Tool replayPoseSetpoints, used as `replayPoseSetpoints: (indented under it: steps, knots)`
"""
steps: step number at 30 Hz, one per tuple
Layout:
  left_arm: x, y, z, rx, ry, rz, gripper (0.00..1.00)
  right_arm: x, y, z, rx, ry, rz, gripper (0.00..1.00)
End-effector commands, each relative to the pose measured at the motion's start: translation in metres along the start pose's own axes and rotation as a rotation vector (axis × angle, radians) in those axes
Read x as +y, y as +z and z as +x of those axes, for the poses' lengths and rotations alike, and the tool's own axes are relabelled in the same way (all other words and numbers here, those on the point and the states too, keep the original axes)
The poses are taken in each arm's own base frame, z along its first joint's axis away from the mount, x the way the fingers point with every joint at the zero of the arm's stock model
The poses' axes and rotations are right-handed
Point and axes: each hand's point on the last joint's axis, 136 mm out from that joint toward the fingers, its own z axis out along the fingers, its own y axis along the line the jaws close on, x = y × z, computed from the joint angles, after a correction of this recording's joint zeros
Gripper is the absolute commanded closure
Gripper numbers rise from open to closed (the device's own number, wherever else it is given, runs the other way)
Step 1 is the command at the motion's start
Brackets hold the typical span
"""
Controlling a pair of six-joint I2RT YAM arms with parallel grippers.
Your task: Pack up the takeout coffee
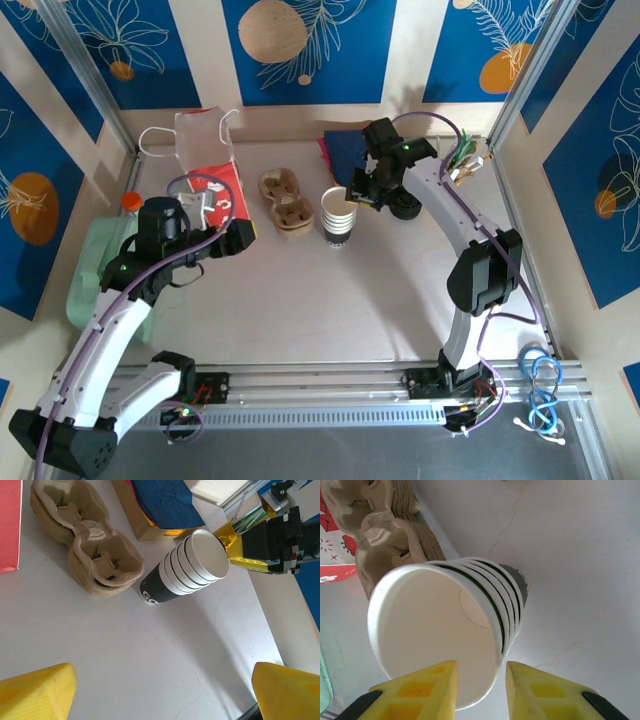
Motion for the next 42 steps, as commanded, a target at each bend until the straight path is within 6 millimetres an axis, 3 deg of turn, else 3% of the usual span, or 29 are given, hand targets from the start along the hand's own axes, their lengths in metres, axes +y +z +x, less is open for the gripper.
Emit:
replayPoseSetpoints:
  steps: [1,7,10,16,32,42]
  knots:
    - [-0.004,-0.005,-0.002,-0.006,0.039,-0.003,0.10,0.004,-0.001,-0.002,0.002,-0.007,0.002,0.69]
    - [-0.005,-0.007,-0.001,-0.007,0.039,-0.003,0.10,0.003,0.004,-0.002,0.011,-0.001,0.010,0.69]
    - [-0.003,-0.007,0.000,-0.007,0.038,-0.008,0.10,0.004,0.004,-0.002,0.009,-0.004,0.004,0.77]
    - [-0.002,-0.008,0.002,-0.003,0.036,-0.010,0.10,0.007,0.003,-0.003,0.003,-0.011,0.000,0.82]
    - [-0.006,-0.015,0.001,-0.014,0.045,-0.012,0.09,0.005,0.008,-0.003,0.011,-0.019,0.023,0.82]
    - [-0.006,-0.019,0.000,-0.021,0.053,-0.015,0.09,0.011,-0.004,-0.009,-0.015,-0.034,0.012,0.99]
